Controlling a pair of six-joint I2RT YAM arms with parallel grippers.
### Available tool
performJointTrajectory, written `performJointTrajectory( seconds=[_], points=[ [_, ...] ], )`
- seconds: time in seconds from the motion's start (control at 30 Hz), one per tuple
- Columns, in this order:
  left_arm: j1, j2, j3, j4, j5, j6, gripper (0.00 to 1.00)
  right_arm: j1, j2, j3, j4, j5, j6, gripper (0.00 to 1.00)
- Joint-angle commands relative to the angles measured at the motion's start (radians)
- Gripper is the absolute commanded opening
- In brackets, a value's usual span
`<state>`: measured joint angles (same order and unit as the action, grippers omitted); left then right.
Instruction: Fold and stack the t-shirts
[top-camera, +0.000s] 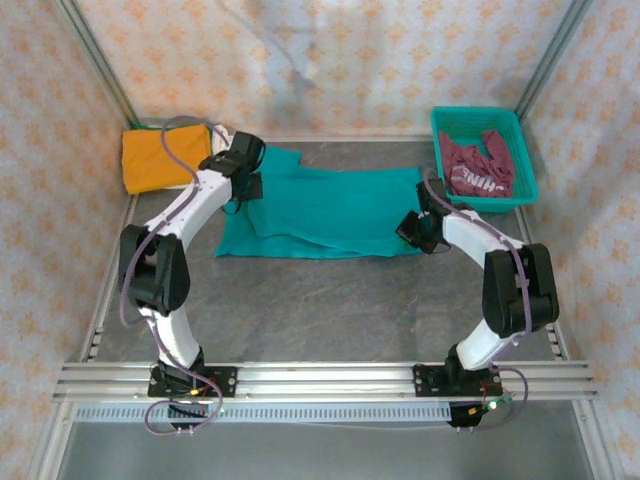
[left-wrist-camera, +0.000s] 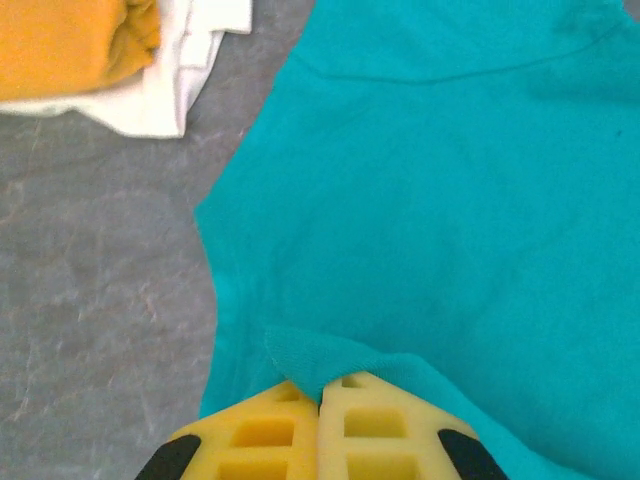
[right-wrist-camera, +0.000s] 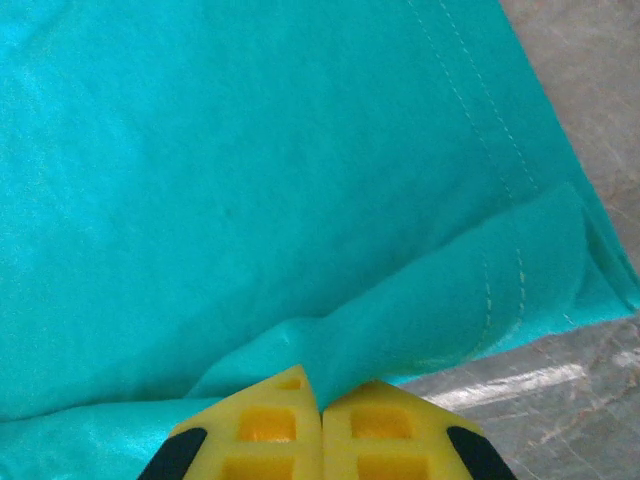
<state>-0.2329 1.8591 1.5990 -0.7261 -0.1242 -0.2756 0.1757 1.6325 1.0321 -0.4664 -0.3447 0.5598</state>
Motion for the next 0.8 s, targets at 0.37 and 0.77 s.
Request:
performJointTrajectory(
  seconds=[0.37,0.77],
  points=[
    [-0.024,0.003,0.041,0.001,-0.169,-0.048,0.50,-0.017,-0.034,0.090,0.000,0.022,-0.018,0.35],
    [-0.033,-0.218,-0.479,0.222,-0.078,-0.154,0.47,-0.024,-0.091,-0.145,0.176,-0.068,0.040,0.37]
  ],
)
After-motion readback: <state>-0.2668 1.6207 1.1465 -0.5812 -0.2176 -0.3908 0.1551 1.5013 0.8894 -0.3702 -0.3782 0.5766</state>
